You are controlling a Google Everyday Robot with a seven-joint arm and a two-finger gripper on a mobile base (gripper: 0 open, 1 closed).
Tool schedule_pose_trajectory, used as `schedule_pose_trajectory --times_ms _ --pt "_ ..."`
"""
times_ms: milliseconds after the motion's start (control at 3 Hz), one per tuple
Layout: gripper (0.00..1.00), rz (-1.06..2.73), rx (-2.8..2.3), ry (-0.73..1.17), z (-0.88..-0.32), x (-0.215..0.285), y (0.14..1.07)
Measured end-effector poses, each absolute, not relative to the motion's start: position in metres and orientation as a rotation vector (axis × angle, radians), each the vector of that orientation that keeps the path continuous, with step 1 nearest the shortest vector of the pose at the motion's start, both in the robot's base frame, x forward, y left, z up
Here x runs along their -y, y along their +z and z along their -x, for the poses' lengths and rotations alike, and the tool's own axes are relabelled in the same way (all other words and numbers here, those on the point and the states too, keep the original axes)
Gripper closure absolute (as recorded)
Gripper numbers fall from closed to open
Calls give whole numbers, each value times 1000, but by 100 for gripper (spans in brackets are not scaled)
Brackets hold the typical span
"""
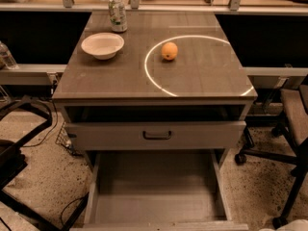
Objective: Close middle drawer
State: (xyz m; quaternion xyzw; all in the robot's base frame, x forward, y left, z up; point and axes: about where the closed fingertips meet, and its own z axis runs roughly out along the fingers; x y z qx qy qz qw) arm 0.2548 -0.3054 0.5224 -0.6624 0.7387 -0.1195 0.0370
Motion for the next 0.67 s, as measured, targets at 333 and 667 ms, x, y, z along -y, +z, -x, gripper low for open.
schedule_pose_trajectory --times_ms 333,667 --pt "100 2038 -2276 -287 -258 296 488" --pt "100 2030 -2292 -144 -254 282 444"
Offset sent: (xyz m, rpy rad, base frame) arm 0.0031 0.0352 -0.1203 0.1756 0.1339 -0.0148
